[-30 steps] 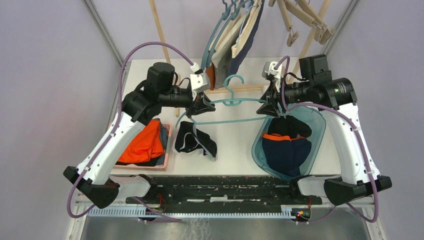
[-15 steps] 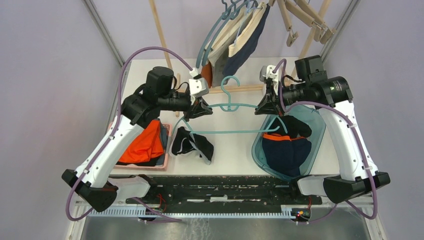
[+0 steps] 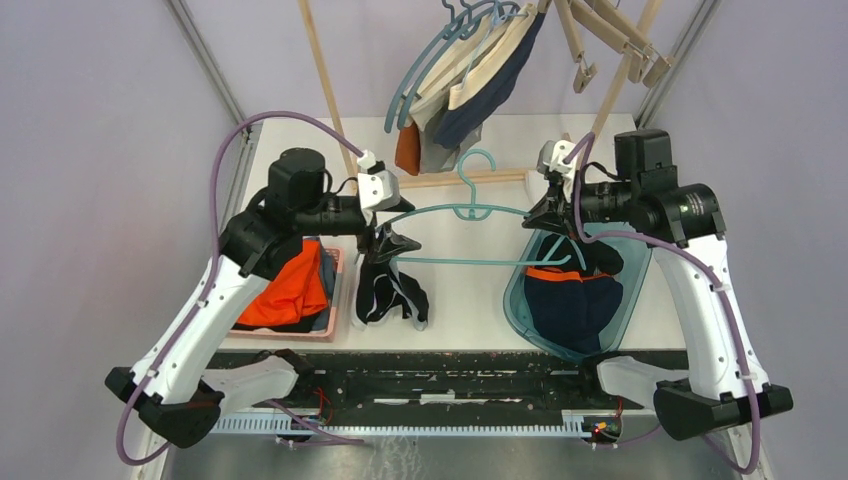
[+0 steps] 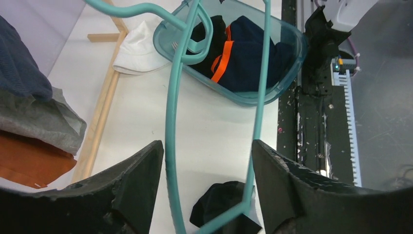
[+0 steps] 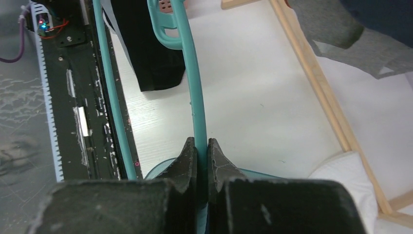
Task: Remove the underwear clipped to the hanger
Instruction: Remove the underwear from the hanger.
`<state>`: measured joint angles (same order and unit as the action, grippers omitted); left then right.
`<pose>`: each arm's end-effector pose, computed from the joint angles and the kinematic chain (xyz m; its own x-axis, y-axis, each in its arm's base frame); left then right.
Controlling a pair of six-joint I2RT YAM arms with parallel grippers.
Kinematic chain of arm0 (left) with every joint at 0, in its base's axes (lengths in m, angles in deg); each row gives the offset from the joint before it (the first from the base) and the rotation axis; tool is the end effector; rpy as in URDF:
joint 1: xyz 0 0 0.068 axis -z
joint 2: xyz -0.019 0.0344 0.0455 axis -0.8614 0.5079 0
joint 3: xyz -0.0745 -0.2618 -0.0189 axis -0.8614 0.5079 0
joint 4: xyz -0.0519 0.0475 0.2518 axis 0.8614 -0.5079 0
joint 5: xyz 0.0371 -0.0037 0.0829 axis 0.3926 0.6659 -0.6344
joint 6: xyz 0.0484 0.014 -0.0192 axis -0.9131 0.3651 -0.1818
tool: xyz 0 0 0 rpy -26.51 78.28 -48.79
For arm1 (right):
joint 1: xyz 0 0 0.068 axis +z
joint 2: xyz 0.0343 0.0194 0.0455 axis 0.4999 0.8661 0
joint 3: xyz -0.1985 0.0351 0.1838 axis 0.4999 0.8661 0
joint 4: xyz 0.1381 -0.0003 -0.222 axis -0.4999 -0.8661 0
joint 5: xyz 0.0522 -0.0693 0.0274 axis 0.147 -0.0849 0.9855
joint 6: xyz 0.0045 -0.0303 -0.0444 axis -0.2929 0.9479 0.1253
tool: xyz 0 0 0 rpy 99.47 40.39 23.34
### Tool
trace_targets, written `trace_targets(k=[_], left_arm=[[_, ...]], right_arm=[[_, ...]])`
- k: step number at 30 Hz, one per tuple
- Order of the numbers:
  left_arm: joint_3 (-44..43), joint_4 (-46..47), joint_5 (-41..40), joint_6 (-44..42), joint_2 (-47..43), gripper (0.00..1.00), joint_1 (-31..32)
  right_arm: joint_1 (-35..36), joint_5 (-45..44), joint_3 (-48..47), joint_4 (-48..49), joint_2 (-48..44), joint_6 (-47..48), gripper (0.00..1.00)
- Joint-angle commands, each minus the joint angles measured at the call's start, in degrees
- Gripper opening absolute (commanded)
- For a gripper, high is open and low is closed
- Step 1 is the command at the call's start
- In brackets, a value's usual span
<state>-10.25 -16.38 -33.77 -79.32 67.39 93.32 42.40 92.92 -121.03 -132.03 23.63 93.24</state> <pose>0.1635 -0.1386 0.4347 0.0858 0.3058 -0.9482 0.9788 0.1516 0.1374 0.1835 0.0685 0.4376 -0.1330 -0.4247 -0.8955 -0.9513 0.3082 -0.0049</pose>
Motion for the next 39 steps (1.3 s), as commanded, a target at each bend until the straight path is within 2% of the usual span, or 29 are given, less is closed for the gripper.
trace_targets(k=[1,4,8,11,14,20,25,31,39], left_arm=[[0.3,4.1,-0.3,1.4,-2.3,0.79,-0.6],[0.3,4.6,-2.3,2.0,-3.7,0.87,-1.9],[0.4,3.1,-4.4,1.3,-6.5,0.91,-4.4],[-0.3,-0.1,-9.1,0.0,-7.4,0.95,-5.5],[-1.3,-3.9,-13.1,-0.7,-7.1,0.96,-7.2],[-0.4,-9.7,-13.1,-3.7,-7.5,0.96,-11.7],[3.4,-11.0,-13.6,-5.5,-8.9,0.96,-18.5],[6.2,-7.9,-10.9,-5.9,-5.6,0.95,-22.1],[11.6,5.2,-1.0,-4.2,-4.5,0.93,-22.3]], right_arm=[[-1.0,-0.6,0.8,4.7,-3.1,-0.6,0.01],[-1.6,-2.2,1.5,5.5,-4.3,-0.6,0.01],[-2.8,-5.8,2.0,7.0,-6.2,-1.5,0.01],[-3.8,-8.5,2.8,10.3,-8.0,-3.8,0.01],[-4.7,-10.5,2.5,11.3,-8.7,-6.1,0.01],[-5.9,-13.0,2.7,13.3,-9.7,-10.7,0.01],[-6.2,-14.9,3.7,14.9,-11.2,-16.4,0.01],[-7.0,-13.0,5.5,17.5,-14.3,-20.6,0.01],[-7.1,-7.6,4.1,15.9,-14.6,-21.9,0.01]])
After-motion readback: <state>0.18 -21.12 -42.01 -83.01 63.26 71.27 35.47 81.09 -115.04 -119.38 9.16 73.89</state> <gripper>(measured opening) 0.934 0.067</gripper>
